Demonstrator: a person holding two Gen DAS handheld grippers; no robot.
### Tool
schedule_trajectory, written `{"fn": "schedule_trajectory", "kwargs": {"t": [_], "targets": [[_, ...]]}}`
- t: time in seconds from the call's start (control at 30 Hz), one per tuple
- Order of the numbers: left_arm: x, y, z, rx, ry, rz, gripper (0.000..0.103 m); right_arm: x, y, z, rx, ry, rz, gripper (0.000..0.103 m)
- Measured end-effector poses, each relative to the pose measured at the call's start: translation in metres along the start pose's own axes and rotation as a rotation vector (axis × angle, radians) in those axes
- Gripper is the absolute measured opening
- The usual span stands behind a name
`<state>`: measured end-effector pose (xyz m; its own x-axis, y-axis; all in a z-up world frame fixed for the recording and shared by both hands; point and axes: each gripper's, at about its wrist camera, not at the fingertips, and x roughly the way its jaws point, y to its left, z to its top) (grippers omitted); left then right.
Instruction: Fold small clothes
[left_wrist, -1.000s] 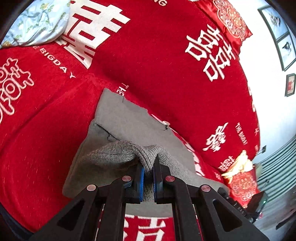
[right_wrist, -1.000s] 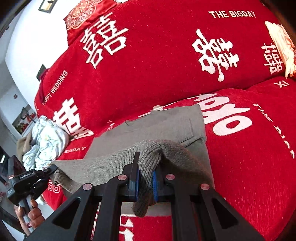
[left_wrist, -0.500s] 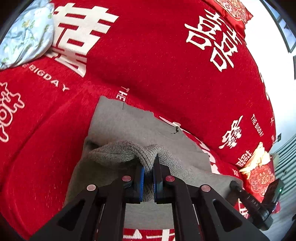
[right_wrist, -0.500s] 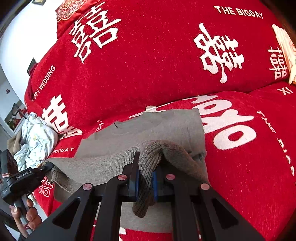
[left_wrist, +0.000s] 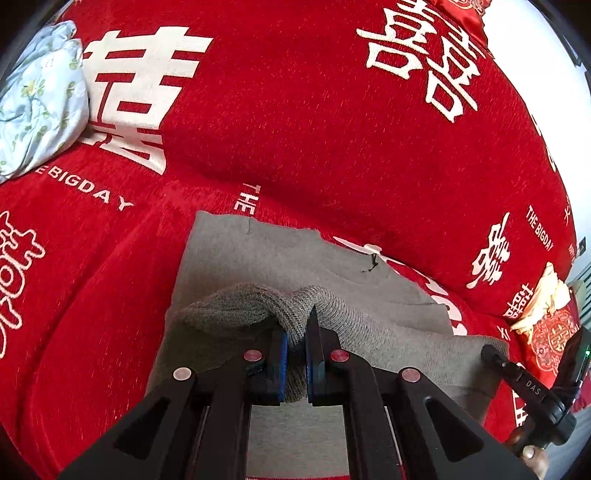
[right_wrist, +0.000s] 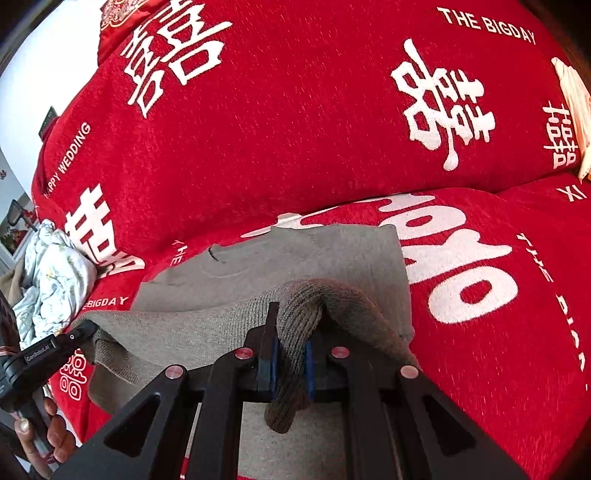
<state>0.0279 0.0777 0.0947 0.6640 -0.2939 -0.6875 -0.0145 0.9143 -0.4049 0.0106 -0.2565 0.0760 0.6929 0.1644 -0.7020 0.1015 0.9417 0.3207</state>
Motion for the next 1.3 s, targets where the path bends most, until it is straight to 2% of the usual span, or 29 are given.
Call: {"fn": "schedule_trajectory", "kwargs": {"t": [0.5,0.77,1.3], "targets": [[0.020,-0.012,0.026,0.040,0.008,0.019,0.008,0.014,-0.004,0.024,0.009,-0.006,-0.019,0.012],[0.039,-0.007,0.038,0.007,0.034,0.031,0.008,0.034,-0.002,0.036,-0.001,0.024,-0.034,0.012],[0.073,-0.012,0.055,0.032,0.058,0.060,0.008,0.072,-0.009,0.050,0.018,0.069,-0.062,0.012]]}}
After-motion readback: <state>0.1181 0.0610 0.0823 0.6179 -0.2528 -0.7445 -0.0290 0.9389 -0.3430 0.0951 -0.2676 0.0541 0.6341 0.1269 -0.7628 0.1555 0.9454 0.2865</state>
